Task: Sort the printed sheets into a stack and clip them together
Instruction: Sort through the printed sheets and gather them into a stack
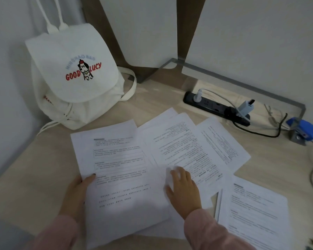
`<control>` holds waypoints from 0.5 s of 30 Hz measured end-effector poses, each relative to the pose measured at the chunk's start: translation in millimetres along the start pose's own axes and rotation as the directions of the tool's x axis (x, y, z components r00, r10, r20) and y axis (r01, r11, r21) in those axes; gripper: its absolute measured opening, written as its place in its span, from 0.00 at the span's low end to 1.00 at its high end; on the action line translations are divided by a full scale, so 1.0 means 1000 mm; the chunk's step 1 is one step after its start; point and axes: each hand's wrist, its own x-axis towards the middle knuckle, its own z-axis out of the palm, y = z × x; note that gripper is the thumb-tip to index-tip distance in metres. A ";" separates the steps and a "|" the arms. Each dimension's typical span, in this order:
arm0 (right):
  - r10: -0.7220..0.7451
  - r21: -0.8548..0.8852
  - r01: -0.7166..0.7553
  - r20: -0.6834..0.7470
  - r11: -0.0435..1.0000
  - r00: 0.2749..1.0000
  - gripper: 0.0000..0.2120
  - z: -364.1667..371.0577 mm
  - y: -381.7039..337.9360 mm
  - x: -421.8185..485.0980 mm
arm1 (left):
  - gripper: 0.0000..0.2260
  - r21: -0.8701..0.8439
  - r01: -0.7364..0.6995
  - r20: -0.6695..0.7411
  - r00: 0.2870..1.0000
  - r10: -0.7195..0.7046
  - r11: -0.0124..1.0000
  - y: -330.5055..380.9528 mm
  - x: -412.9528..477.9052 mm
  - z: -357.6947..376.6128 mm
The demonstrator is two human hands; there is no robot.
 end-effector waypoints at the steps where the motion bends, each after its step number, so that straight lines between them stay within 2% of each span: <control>1: -0.001 -0.002 0.001 0.002 1.000 1.000 0.25 -0.001 -0.002 0.000 | 0.09 0.004 0.002 -0.001 1.000 -0.002 1.000 -0.001 0.001 -0.001; 7: -0.017 -0.107 0.018 0.019 0.994 1.000 0.32 -0.005 -0.010 0.010 | 0.09 0.037 0.008 0.003 1.000 -0.008 0.999 -0.002 0.008 -0.004; 10: 0.014 -0.097 -0.012 0.019 0.995 1.000 0.32 -0.004 -0.010 0.014 | 0.11 0.063 0.005 0.004 1.000 -0.006 0.998 -0.004 0.012 -0.007; 12: 0.060 -0.047 -0.058 0.044 0.997 0.997 0.27 -0.012 -0.009 0.018 | 0.11 0.075 0.007 0.002 1.000 -0.007 0.997 -0.005 0.014 -0.006; 14: 0.142 0.041 -0.145 0.062 0.989 0.988 0.14 -0.026 -0.005 0.023 | 0.11 0.069 0.001 -0.002 1.000 -0.001 0.998 -0.005 0.016 -0.006; 15: 0.187 0.098 -0.193 0.064 0.976 0.980 0.13 -0.032 -0.002 0.025 | 0.11 0.065 -0.002 -0.002 1.000 0.002 0.998 -0.005 0.017 -0.005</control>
